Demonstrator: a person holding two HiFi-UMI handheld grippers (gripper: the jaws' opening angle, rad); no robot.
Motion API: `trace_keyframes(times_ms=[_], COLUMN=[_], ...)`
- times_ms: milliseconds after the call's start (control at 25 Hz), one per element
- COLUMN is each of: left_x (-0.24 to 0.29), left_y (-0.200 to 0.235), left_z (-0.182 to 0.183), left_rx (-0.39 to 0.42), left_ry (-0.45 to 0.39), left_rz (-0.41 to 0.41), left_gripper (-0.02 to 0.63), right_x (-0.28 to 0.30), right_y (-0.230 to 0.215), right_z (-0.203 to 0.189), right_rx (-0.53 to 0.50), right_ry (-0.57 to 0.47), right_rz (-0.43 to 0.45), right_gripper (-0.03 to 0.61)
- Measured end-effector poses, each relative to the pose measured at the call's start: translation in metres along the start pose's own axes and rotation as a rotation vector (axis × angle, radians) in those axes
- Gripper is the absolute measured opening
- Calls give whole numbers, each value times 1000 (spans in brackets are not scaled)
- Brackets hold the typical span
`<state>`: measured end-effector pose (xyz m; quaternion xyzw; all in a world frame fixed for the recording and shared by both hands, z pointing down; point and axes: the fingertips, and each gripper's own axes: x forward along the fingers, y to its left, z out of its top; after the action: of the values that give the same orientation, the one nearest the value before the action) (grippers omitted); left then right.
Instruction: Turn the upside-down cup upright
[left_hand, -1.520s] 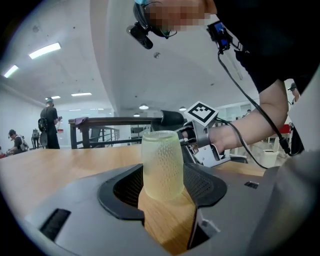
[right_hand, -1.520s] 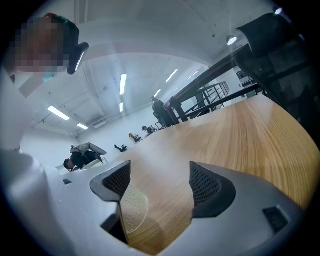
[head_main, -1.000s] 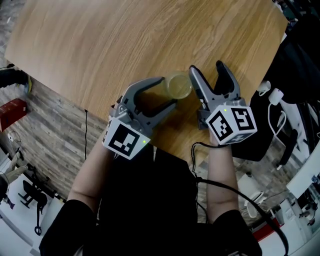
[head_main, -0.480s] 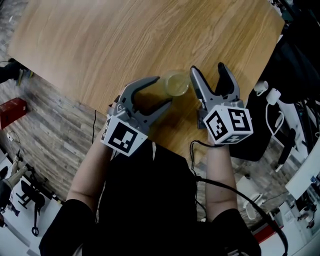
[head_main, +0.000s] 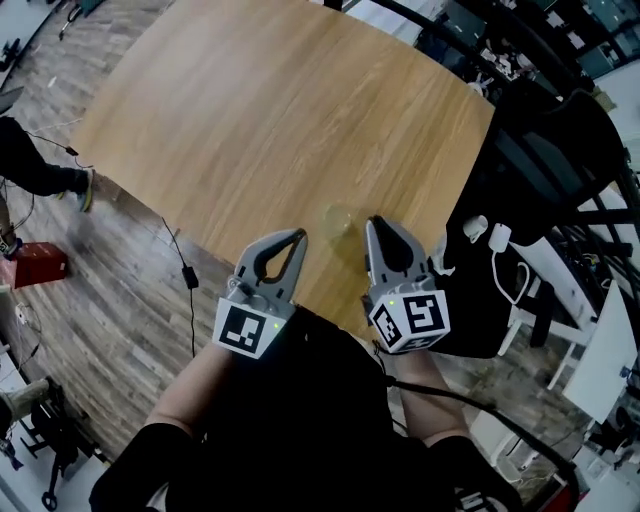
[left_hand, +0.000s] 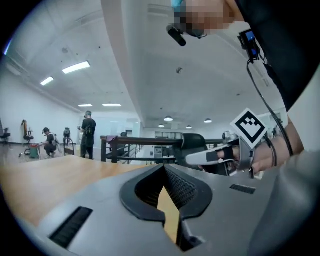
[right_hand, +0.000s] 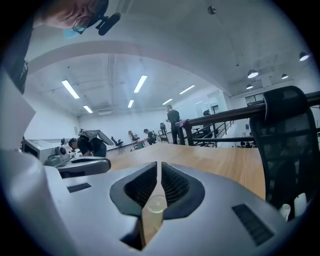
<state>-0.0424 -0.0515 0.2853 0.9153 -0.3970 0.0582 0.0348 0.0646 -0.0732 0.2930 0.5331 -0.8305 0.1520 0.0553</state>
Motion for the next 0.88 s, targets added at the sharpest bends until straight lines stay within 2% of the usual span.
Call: trace_keyframes(times_ms=[80, 360, 680, 880], left_x=[-7, -29, -33, -28], left_y=[-14, -70, -93, -91], left_z=[17, 72, 89, 98], left_rx=[-20, -32, -5, 16], left_ry=[5, -18, -15, -33], left_rz=[8, -22, -92, -88], left_gripper=[9, 8, 8, 8], right_x=[-20, -78, -112, -113], right_y=[16, 66, 65, 65], right_z=[16, 42, 61, 68], right_rx=[-1, -68, -109, -110], right_ry=[-26, -36, -53, -66], right_rz=[9, 41, 13, 8], right_gripper=[17, 12, 12, 12])
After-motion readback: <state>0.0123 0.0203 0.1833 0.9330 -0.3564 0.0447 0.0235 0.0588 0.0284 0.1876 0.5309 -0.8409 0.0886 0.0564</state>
